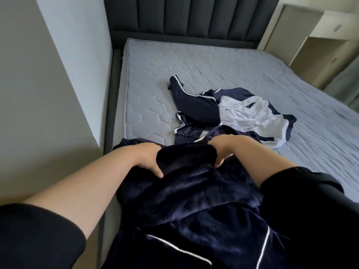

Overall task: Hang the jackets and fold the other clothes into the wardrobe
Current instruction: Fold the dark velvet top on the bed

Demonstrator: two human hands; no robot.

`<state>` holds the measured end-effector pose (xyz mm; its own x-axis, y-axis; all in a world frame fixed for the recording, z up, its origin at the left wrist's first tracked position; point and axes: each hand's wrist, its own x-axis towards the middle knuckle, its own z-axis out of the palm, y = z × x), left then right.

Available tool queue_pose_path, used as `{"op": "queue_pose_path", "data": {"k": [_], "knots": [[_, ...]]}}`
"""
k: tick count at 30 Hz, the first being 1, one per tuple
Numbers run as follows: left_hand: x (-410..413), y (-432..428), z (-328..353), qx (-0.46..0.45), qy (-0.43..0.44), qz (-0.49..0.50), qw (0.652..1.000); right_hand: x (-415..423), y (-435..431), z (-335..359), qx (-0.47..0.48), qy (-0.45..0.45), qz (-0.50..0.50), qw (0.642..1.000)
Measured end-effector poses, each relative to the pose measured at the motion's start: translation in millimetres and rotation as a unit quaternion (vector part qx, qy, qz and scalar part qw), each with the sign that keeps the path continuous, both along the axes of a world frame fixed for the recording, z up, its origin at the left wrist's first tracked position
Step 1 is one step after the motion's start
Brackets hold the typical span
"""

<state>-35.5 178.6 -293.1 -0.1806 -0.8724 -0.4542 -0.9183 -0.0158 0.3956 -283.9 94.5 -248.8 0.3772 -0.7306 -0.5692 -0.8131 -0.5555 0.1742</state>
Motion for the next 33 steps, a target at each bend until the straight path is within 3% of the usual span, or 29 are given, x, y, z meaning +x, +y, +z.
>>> {"op": "queue_pose_path", "data": {"k": [6,12,15,19,21,29,33], "knots": [[5.2,17.7,17.1,-0.015,-0.028,-0.01,0.999,-21.7,15.0,5.9,0.007,-0.016,0.015,1.0],[-7.6,30.6,64.5,-0.106,-0.11,0.003,0.988,-33.6,32.7,35.3,-0.166,-0.065,0.018,0.984],[-15.2,38.8,94.1,-0.207,-0.169,0.048,0.962,-40.4,38.9,54.1,-0.274,-0.103,0.031,0.956],[-29.0,52.5,125.2,-0.355,-0.225,0.094,0.902,-45.8,50.4,77.0,-0.446,-0.152,0.034,0.882],[-38.9,68.1,130.5,-0.397,-0.253,0.096,0.877,-53.0,63.3,78.3,-0.479,-0.178,0.031,0.859],[-74.8,169.7,36.6,-0.408,-0.294,0.014,0.864,-111.6,163.1,-15.1,-0.479,-0.251,0.093,0.836],[-86.6,206.1,-3.2,-0.296,-0.314,0.026,0.902,-132.4,211.5,-69.6,-0.453,-0.296,0.119,0.833]]}}
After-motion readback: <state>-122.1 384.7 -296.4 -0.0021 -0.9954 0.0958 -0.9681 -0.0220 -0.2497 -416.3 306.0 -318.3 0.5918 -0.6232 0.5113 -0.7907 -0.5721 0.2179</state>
